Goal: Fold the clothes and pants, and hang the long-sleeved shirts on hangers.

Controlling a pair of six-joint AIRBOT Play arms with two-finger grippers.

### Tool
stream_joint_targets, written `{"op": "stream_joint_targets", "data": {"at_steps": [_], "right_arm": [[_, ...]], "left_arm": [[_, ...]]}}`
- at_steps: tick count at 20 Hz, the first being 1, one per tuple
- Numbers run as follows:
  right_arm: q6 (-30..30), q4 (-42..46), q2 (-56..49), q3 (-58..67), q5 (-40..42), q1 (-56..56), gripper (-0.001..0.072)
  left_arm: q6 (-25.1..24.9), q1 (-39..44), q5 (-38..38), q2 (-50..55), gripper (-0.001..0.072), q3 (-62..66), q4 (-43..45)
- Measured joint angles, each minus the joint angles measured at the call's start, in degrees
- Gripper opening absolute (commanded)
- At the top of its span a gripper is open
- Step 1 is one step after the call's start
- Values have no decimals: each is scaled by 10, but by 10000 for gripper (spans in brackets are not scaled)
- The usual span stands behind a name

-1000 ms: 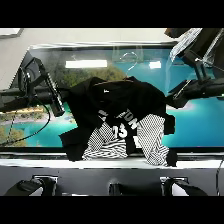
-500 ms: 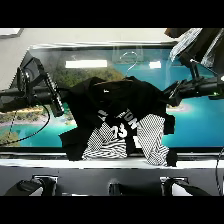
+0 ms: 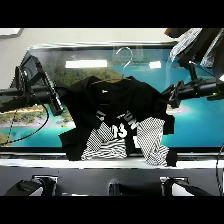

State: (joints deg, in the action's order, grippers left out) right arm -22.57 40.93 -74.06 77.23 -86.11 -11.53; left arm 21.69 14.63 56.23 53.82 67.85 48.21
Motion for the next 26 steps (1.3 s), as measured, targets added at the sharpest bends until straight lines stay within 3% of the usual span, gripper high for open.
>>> {"op": "stream_joint_targets", "data": {"at_steps": [3, 4, 6, 7, 13, 15, 16, 21, 26], "right_arm": [[-3, -5, 6, 0, -12, 0, 28], [-4, -5, 11, 0, -13, 0, 28], [-7, -13, 27, 0, -13, 1, 27], [-12, -9, 40, 0, -15, 1, 27], [-76, 94, 152, 0, 23, -1, 26], [-103, 132, 196, 0, 33, -1, 26], [-114, 149, 219, 0, 40, -1, 26], [-181, 224, 323, 0, 109, -1, 27], [-320, 309, 399, 0, 234, -1, 29]], "left_arm": [[3, 0, 1, 0, 31, 0, 0], [8, 0, 0, 0, 83, 0, 0], [14, 1, 1, 0, 285, 0, -8], [17, 1, 2, 0, 338, 0, -8], [71, 1, -27, 5, 342, 0, 0], [92, 0, -46, 9, 508, 0, 4], [107, 0, -57, 12, 536, 0, 5], [202, 0, -122, 20, 536, 0, 7], [242, 0, -147, 22, 535, 0, 8]]}}
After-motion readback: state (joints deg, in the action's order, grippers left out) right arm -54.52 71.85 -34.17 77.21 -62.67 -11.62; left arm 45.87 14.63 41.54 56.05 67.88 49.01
